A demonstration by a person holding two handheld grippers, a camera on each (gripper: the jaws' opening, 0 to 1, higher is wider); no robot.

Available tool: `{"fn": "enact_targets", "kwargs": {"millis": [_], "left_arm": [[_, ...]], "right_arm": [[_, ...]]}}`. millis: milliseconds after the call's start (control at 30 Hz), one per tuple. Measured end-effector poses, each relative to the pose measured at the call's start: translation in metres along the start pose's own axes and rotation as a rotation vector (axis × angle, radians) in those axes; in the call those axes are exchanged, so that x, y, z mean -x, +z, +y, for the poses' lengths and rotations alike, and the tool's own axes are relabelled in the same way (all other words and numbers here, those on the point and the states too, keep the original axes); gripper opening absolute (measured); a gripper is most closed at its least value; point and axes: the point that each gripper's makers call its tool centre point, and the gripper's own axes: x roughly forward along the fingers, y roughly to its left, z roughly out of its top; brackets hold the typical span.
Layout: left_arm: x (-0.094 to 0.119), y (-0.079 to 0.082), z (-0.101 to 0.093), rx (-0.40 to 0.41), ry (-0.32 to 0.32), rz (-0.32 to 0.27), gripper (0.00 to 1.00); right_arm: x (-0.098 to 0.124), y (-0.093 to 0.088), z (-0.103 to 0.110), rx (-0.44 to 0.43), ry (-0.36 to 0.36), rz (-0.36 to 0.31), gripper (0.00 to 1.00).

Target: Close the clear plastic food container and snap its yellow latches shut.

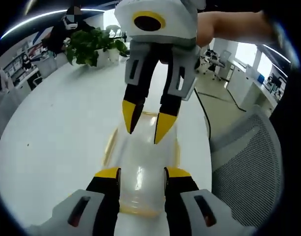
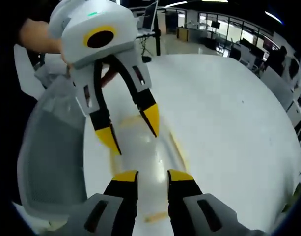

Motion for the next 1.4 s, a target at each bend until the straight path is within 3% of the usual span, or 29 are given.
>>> {"fn": "enact_targets", "kwargs": {"millis": [467,867,1067,1400], "left_arm": [[-0.007,0.002,-0.007,-0.02,-0.014,0.011,0.34],[-0.009,0.0,-0.015,-0.047,-0.023,0.025,0.35],[-0.008,-0.001,-0.019,-0.089,-0.009,0.045,0.37],[-0.008,-0.003,-0.02,-0.076,-0.005,0.044,0.37]], "right_arm": [[-0.007,0.004,-0.002,0.01,0.012,0.009,0.21],[-0.009,0.006,-0.016,-0.015,-0.016,-0.001,0.21],[-0.011,0.009,-0.026,-0.037,-0.035,-0.014,0.24],[-0.017,0.008,-0.034,-0.084,-0.046,-0.017,0.34]]}}
